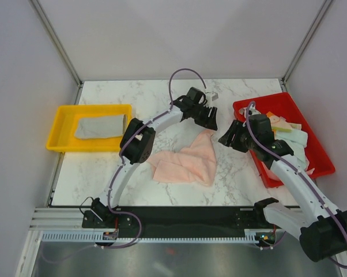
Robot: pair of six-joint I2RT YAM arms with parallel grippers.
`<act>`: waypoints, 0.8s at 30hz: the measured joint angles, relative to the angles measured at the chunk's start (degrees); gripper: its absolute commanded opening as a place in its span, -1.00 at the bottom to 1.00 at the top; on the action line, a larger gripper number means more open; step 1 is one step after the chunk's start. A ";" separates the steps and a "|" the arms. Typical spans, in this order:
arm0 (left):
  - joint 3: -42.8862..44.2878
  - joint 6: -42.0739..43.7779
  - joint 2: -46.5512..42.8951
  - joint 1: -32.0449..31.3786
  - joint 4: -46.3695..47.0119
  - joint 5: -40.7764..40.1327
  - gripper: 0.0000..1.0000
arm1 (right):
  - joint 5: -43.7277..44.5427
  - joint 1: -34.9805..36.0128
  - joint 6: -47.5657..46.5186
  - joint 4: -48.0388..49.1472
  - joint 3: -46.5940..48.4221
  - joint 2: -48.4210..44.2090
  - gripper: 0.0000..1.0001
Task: Fold and stack the towels
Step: Flatten out the crumpled towel
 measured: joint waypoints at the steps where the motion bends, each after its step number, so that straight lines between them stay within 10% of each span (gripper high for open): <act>1: 0.28 0.00 0.48 -0.13 -0.09 -0.02 0.13 | -0.02 0.00 0.00 0.00 -0.07 -0.52 0.18; 6: 0.42 -0.26 1.86 -0.24 -1.60 -0.31 -0.91 | -0.20 0.00 -0.17 0.04 -0.07 -1.20 0.18; 15: -13.33 -2.89 -9.11 3.15 0.92 1.16 -0.96 | -4.33 0.00 -0.59 8.15 -5.29 0.83 0.29; 24: -28.33 -10.40 -24.90 23.82 13.00 12.72 -0.95 | -8.11 6.14 2.86 24.79 -9.84 20.70 0.46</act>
